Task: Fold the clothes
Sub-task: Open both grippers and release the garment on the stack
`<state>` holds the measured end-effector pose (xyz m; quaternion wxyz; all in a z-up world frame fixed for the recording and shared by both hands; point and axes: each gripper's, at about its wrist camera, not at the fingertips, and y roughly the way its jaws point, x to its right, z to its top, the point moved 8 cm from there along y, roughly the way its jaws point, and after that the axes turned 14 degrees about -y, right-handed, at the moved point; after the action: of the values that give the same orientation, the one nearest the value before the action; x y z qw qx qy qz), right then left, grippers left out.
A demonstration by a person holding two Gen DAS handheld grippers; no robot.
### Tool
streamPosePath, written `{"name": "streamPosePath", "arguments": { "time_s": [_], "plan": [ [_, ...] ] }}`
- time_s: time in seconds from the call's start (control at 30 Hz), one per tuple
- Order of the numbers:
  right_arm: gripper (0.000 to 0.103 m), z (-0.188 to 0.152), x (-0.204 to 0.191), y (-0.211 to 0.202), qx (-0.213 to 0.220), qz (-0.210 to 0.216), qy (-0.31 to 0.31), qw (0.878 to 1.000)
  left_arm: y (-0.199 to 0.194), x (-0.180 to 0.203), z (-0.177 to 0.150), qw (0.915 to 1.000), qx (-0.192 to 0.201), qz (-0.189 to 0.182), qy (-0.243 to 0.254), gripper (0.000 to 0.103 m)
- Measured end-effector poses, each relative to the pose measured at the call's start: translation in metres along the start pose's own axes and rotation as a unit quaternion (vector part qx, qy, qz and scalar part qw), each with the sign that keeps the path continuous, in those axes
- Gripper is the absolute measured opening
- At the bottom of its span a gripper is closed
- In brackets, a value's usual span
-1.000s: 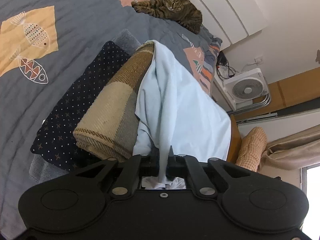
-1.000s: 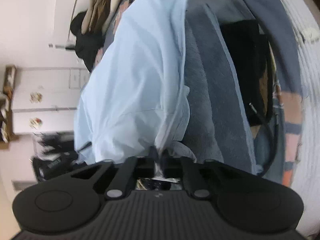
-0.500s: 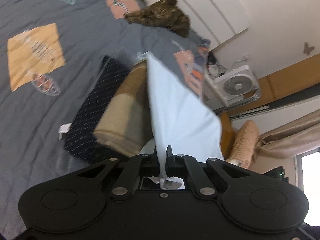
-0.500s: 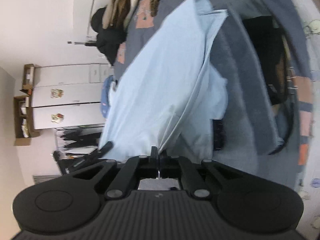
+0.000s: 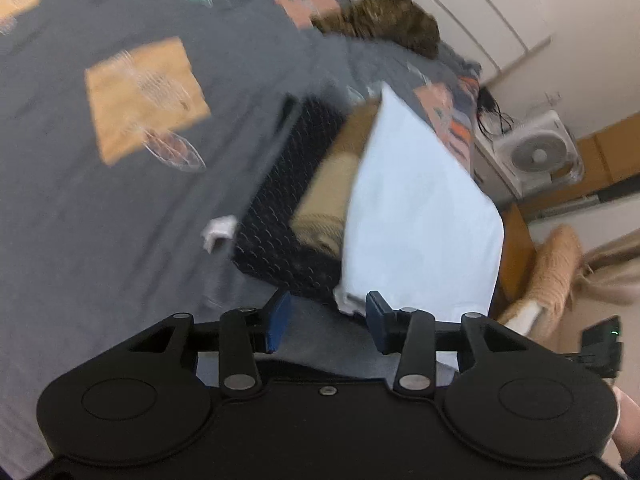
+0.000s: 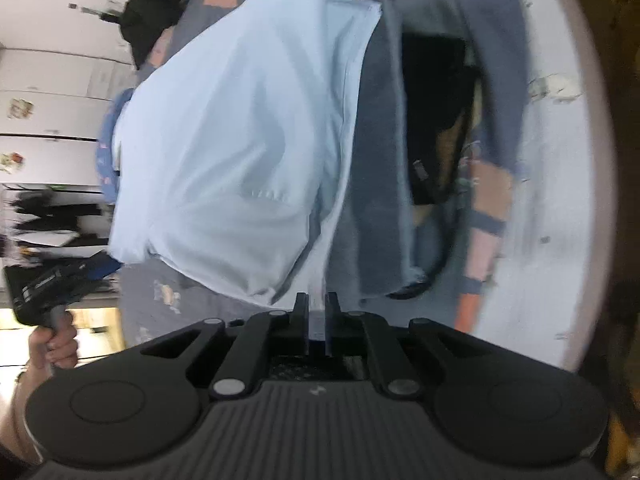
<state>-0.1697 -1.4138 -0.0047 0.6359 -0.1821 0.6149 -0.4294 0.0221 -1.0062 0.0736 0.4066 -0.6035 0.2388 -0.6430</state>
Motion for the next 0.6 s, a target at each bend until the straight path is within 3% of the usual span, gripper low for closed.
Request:
{"name": "streamPosePath", "arguments": {
  "time_s": [0.07, 0.13, 0.23, 0.33, 0.4, 0.47, 0.6],
  "plan": [
    [0.007, 0.015, -0.011, -0.016, 0.040, 0.006, -0.004, 0.999, -0.015, 0.013, 0.005, 0.9987, 0.028, -0.040, -0.012, 0.041],
    [0.008, 0.031, -0.028, -0.026, 0.083, 0.025, -0.009, 0.996, -0.013, 0.036, 0.003, 0.9969, 0.032, -0.072, -0.005, 0.042],
    [0.014, 0.045, -0.061, -0.017, 0.117, 0.058, -0.036, 0.991, 0.017, 0.068, -0.008, 0.9941, 0.008, -0.108, 0.000, 0.042],
    [0.023, 0.048, -0.078, 0.012, 0.118, 0.083, -0.040, 0.989, 0.056, 0.075, -0.020, 0.9926, -0.020, -0.119, -0.018, 0.042],
    [0.026, 0.044, -0.079, 0.032, 0.103, 0.088, -0.030, 0.990, 0.081, 0.065, -0.027, 0.9936, -0.037, -0.101, -0.034, 0.042],
    [0.027, 0.032, -0.072, 0.051, 0.074, 0.068, -0.032, 0.994, 0.095, 0.044, -0.033, 0.9956, -0.050, -0.063, -0.048, 0.042],
    [0.027, 0.002, -0.054, 0.064, 0.027, 0.023, -0.057, 0.998, 0.086, -0.003, -0.044, 0.9969, -0.042, 0.000, -0.066, 0.042]
  ]
}}
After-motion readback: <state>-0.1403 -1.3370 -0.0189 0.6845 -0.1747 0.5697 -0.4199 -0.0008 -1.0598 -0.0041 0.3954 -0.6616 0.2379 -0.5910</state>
